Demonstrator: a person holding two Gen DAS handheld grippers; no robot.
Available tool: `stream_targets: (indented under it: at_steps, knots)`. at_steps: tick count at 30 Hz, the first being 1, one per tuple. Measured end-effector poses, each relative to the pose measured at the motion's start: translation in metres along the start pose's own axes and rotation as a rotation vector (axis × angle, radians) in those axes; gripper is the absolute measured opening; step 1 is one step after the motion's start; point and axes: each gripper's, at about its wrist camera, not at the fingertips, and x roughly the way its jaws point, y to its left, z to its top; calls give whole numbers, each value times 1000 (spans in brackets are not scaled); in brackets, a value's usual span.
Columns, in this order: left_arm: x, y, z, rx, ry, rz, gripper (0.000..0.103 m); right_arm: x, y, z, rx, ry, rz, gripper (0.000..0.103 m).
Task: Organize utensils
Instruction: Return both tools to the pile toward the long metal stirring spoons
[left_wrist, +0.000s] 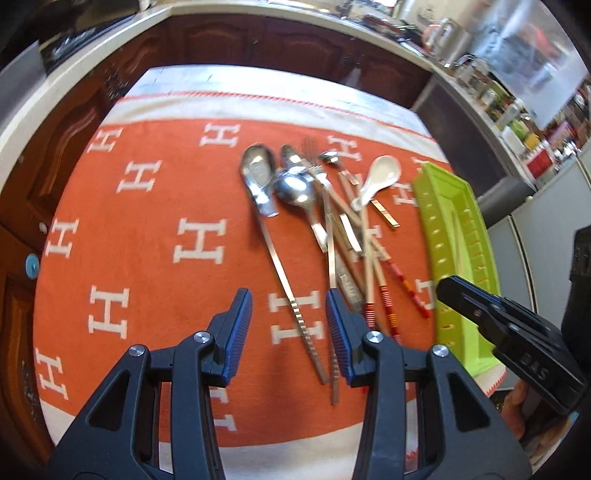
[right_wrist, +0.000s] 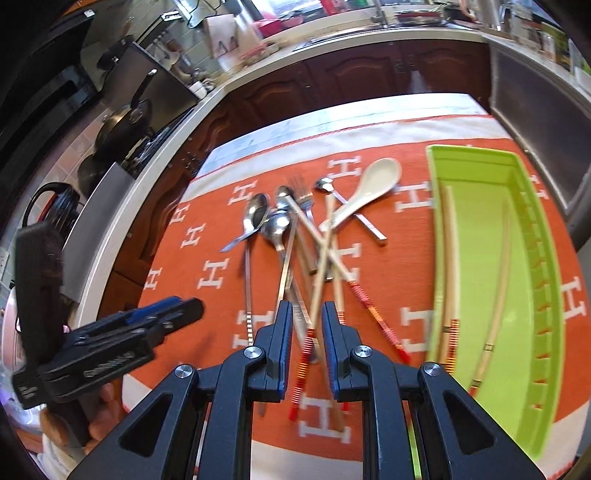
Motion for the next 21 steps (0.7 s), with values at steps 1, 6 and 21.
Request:
stream_targets:
  at_steps: [1,6,21]
  knots:
    - [6,4,-1,-15,5,4,38,4,2,0,-2,7,12,16]
    - [31,6,-5,-34,14,42,38,27,14,-5,-8,36,49,16]
    - [80,-23,-6,38,9,154,24,65,1,-10,36,85,61,16]
